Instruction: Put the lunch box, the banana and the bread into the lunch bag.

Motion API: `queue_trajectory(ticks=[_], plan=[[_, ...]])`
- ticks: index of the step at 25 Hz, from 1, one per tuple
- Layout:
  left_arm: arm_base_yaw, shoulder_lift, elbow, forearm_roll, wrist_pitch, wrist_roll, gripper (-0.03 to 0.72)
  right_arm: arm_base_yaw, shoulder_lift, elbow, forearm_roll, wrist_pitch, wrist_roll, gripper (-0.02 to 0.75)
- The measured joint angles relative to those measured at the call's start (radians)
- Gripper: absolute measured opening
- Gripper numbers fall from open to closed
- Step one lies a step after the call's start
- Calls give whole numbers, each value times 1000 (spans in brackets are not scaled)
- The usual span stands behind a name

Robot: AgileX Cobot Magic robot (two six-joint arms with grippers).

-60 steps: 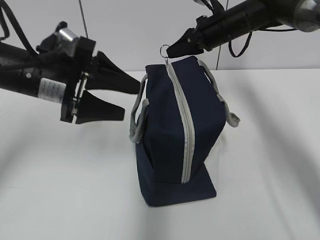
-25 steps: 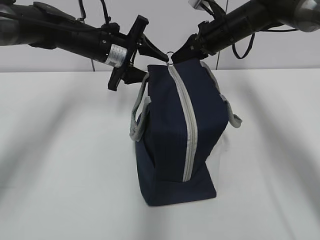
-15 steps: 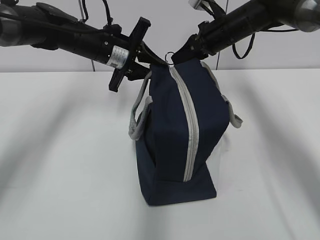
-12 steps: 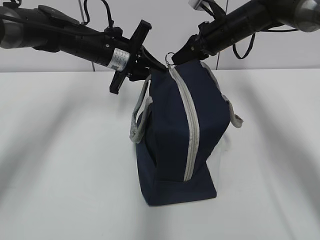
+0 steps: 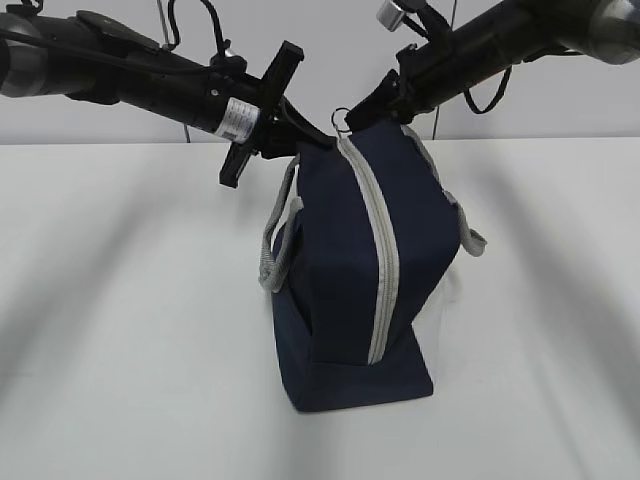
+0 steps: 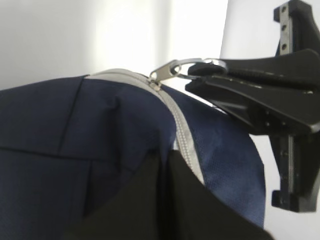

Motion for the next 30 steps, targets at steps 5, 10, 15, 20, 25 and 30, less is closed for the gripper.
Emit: queue_trajectory(ticks=[5, 10, 15, 20, 25, 30], plan=[[0, 0, 0, 0, 19, 22, 8, -18, 22, 0, 53, 12, -104, -16], [0, 0, -1, -5, 37, 44, 7, -24, 47, 0, 75, 12, -124, -16], [-1, -8, -1, -7, 42, 71, 7, -24, 70, 0, 98, 12, -126, -16], [-7, -24, -6, -1, 51, 84, 7, -24, 70, 0, 112, 17, -128, -16], [-15, -37, -24, 13, 58, 92, 7, -24, 70, 0, 113, 22, -128, -16], [-15, -54, -53, 34, 83, 98, 7, -24, 70, 0, 111, 25, -126, -16]])
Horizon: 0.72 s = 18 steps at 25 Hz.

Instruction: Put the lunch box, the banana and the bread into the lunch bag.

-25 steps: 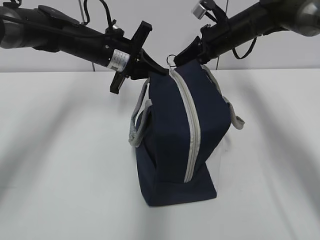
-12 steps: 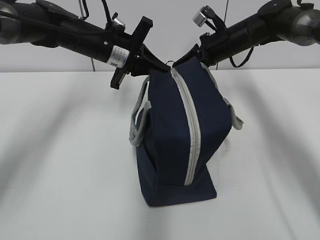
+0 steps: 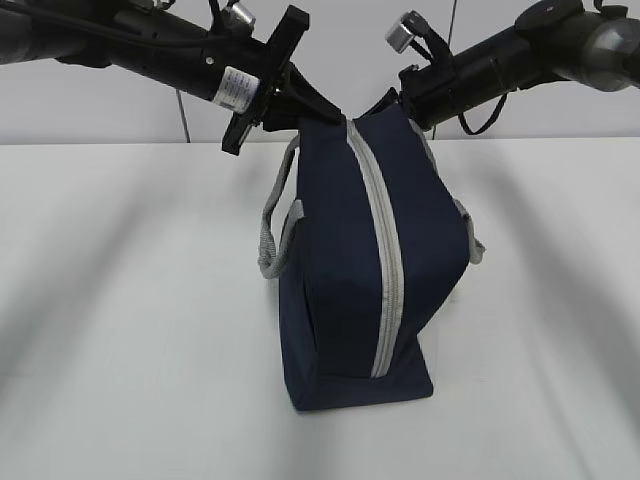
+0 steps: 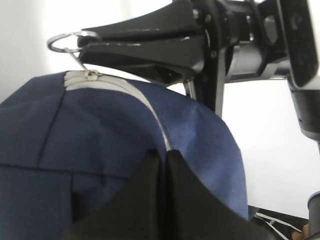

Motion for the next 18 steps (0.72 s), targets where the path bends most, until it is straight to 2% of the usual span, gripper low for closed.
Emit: queue_trajectory(ticks=[13, 18], plan=[[-4, -10, -7, 14, 4, 5, 7, 0, 0, -6, -135, 13, 98, -16], [-4, -10, -7, 14, 3, 6, 6, 0, -2, -6, -148, 15, 109, -16]])
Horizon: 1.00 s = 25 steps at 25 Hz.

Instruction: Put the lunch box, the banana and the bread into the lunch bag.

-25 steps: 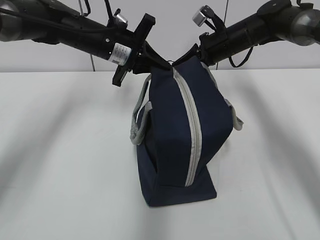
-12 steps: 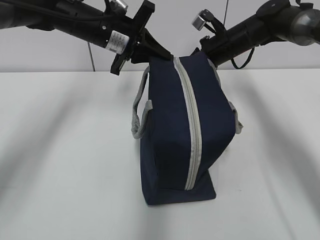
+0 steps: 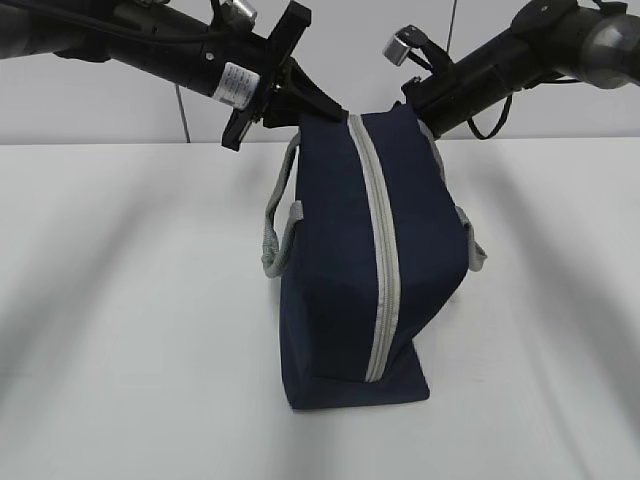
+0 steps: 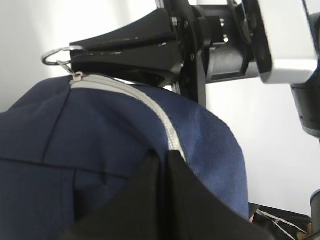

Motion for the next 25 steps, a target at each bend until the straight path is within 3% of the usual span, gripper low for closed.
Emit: queue_trajectory(ticks=[5, 8, 11, 14, 17, 21, 25], plan=[[0, 0, -1, 1, 5, 3, 6, 0, 0, -2, 45, 0, 11, -8], [0, -7, -2, 30, 12, 6, 44, 0, 0, -31, 76, -7, 16, 98], [0, -20, -7, 76, 12, 6, 197, 0, 0, -79, 97, -14, 45, 292], [0, -20, -11, 120, 2, 6, 420, 0, 0, -134, 115, -14, 126, 429], [18, -20, -11, 167, -3, 6, 552, 0, 0, -186, 117, -14, 237, 466], [63, -40, -11, 217, -5, 8, 582, -9, 0, -245, 92, -14, 427, 475], [88, -114, -11, 406, -2, -31, 586, -32, 0, -252, 13, -14, 724, 476]])
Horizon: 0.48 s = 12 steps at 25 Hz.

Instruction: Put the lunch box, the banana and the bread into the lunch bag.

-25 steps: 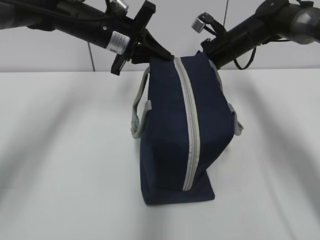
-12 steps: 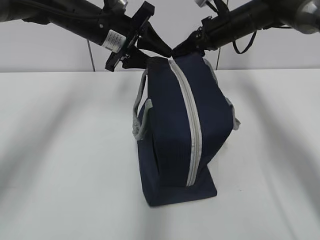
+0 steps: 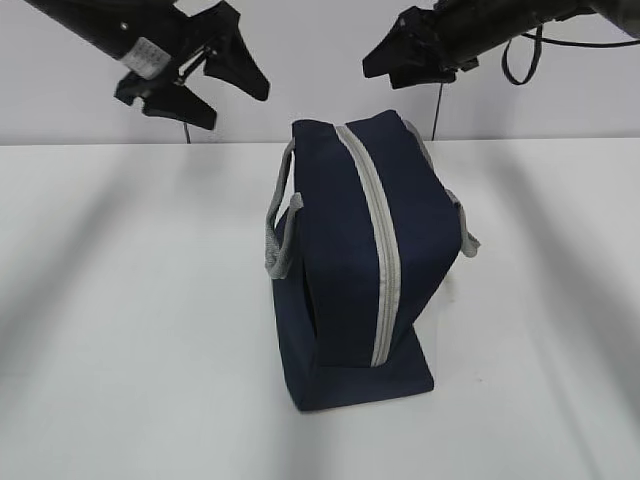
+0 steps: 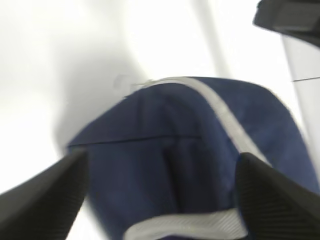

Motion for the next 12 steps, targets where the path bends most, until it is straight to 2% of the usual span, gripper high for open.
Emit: queue_trajectory(ticks=[4, 8, 12], plan=[[7, -51, 0, 239, 36, -90, 574, 0, -15, 0, -130, 0, 232, 476], [5, -91, 0, 397, 100, -152, 552, 26, -87, 85, -226, 2, 365, 476], [-1, -143, 0, 512, 145, -194, 532, 51, -208, 249, -385, 4, 436, 476]])
